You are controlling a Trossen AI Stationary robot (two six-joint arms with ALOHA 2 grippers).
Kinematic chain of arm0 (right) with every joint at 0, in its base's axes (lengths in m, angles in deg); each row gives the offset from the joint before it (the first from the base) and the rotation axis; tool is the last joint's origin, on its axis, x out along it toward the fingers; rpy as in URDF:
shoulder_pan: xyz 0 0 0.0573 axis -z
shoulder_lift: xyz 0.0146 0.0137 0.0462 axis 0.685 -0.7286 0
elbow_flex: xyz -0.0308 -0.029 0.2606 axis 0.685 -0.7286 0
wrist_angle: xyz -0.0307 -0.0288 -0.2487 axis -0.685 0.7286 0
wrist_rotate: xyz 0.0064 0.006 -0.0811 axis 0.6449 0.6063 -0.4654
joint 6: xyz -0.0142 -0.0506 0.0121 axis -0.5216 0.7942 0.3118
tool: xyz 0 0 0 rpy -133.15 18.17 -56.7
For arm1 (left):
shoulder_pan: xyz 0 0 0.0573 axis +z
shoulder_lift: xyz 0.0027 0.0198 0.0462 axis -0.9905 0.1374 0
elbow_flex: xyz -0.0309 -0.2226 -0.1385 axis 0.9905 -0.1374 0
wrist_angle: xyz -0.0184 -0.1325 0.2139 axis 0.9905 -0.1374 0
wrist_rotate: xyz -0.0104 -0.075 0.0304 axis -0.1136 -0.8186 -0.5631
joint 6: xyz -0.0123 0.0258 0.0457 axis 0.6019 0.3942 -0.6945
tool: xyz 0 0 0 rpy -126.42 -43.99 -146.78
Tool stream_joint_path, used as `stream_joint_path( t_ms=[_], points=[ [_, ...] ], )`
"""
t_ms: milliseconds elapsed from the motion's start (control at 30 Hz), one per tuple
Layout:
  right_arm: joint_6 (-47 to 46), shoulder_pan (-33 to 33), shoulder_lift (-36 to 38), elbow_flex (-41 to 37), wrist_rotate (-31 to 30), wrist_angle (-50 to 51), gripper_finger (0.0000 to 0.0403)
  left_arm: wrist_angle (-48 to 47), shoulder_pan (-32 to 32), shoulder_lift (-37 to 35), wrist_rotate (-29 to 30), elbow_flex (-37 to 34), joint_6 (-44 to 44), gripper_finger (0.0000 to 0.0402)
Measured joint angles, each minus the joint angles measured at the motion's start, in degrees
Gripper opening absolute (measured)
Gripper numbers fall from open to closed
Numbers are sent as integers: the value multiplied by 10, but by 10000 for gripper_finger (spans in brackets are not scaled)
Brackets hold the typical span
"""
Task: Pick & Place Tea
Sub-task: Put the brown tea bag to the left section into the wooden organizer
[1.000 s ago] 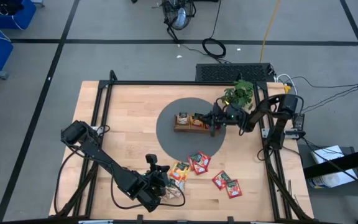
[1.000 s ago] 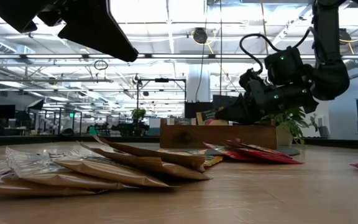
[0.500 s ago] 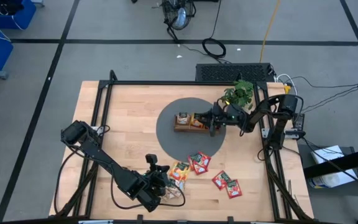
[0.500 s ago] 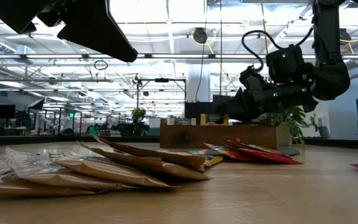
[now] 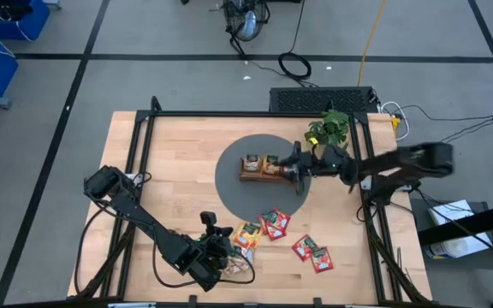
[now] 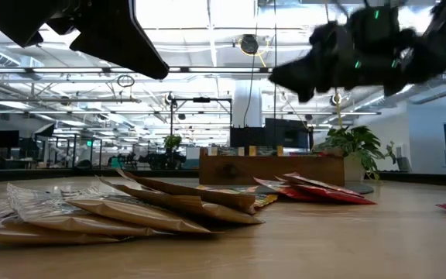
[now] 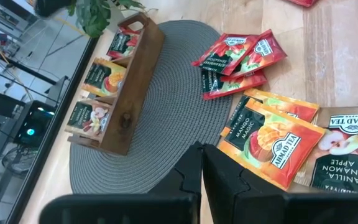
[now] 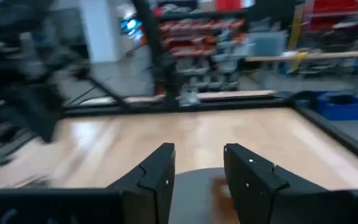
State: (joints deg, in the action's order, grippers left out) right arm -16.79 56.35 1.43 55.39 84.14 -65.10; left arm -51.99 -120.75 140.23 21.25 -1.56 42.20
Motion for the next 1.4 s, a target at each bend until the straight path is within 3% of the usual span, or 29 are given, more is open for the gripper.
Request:
stream_joint_path(
  t_ms=[200, 300, 433, 567, 733, 833, 933, 1133, 1400],
  points=[
    [50, -132, 135, 89, -128, 392, 128, -13, 0, 0, 0, 0, 9, 21],
    [40, -193, 154, 104, -162, 481, 128, -25, 0, 0, 0, -3, 26, 21],
    [13, -265, 150, 86, -162, 471, 128, -25, 0, 0, -1, -26, 38, 21],
    [22, -330, 108, 43, -165, 365, 128, -12, 3, 0, -13, -52, 44, 21],
    [29, -381, -4, -4, -233, 173, 128, 58, 12, 0, -115, -56, -25, 21],
    [34, -387, -75, -4, -266, 107, 128, 108, 11, 0, -176, -56, -87, 21],
    [37, -378, -133, 27, -254, 91, 128, 129, 11, 0, -214, -56, -102, 21],
    [22, -374, -227, 108, -162, 116, 128, 140, 3, 0, -216, -56, -94, 21],
    [31, -381, -282, 175, -159, 138, 128, 161, 3, 0, -240, -56, -84, 21]
  ],
)
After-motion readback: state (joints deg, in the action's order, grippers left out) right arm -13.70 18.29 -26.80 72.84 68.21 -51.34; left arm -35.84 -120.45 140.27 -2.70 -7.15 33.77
